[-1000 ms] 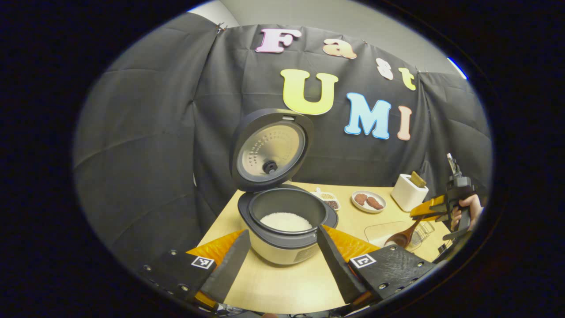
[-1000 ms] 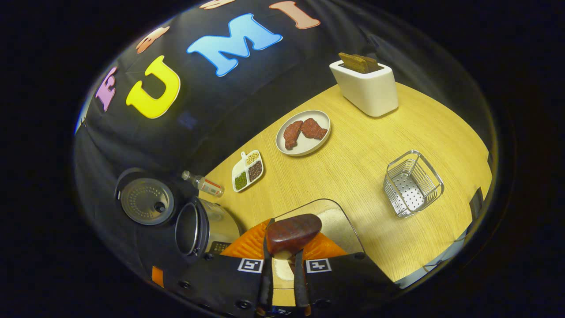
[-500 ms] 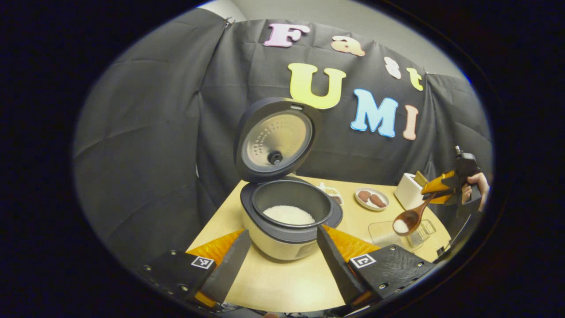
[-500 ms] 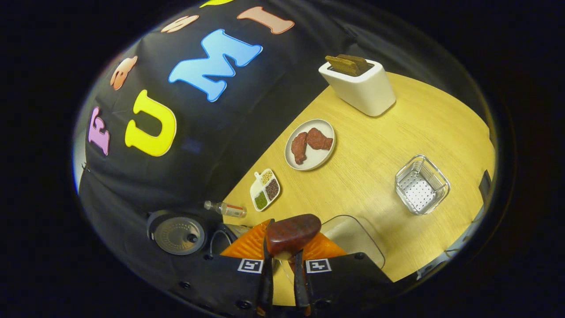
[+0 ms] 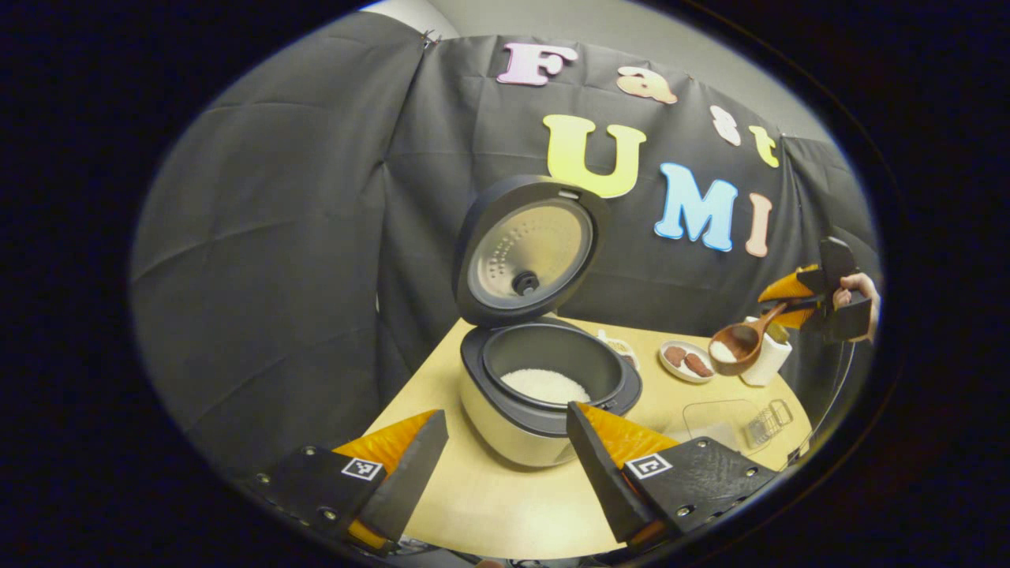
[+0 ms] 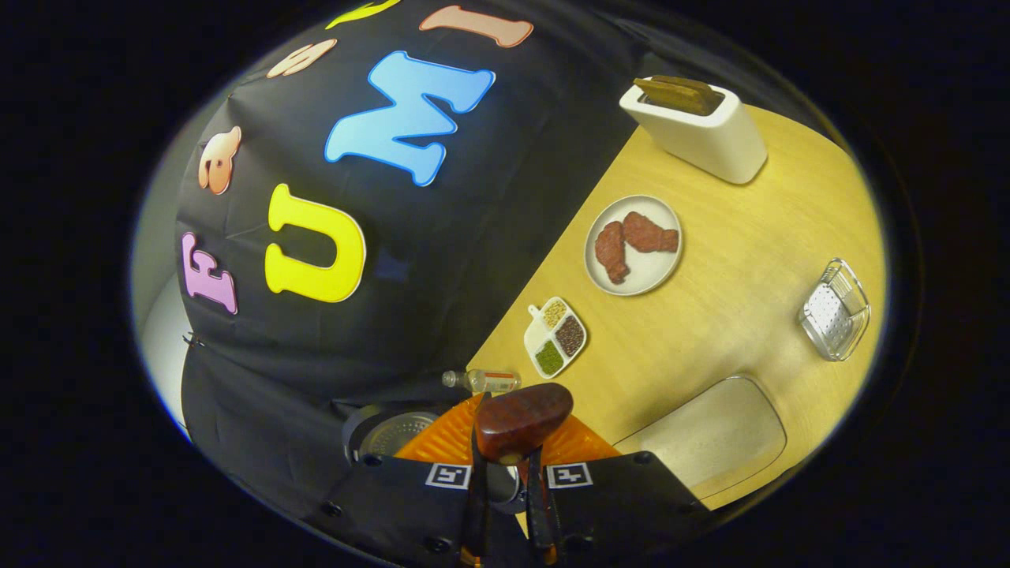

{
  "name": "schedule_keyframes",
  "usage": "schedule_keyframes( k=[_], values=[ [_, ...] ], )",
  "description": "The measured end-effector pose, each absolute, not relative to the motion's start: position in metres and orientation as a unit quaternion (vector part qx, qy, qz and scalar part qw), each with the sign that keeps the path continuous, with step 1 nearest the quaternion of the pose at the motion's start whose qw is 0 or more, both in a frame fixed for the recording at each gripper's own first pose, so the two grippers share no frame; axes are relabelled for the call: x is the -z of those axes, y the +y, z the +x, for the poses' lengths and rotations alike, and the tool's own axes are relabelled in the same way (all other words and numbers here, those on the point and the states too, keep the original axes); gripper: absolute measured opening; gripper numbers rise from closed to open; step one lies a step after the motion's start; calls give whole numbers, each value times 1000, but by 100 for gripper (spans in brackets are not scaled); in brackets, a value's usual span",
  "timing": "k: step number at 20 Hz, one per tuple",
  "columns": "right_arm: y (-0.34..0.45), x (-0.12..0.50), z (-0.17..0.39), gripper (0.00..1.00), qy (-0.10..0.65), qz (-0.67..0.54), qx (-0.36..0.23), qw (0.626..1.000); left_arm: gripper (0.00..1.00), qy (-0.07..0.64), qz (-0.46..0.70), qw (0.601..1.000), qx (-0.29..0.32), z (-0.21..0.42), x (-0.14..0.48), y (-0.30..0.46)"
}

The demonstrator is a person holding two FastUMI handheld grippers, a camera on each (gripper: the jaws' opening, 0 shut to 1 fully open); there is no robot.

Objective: Close the left gripper, press the button to open the rice cooker; take a wooden spoon from the chopstick holder with the right hand, scoop a spoonful of rice and pour it into the rice cooker, then put the wooden spoon back into the chopstick holder.

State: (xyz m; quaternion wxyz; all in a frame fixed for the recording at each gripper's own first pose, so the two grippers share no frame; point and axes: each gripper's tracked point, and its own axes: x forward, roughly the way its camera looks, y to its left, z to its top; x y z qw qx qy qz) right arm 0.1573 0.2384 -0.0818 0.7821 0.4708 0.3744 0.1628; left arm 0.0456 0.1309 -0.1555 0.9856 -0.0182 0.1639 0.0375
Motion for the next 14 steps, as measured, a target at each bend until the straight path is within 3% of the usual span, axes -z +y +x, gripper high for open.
schedule_keyframes(
  k=[4, 8, 13, 14],
  values=[
    [288, 65, 166, 17, 385, 469, -208, 767, 95, 167, -21, 984, -53, 41, 159, 141],
    [343, 61, 173, 20, 404, 454, -242, 756, 95, 168, -16, 983, -74, 40, 161, 155],
    [407, 64, 181, 20, 402, 419, -289, 761, 95, 181, -35, 979, -85, 38, 172, 164],
    [419, 68, 180, 17, 403, 405, -296, 766, 95, 183, -33, 979, -86, 38, 175, 165]
  ],
)
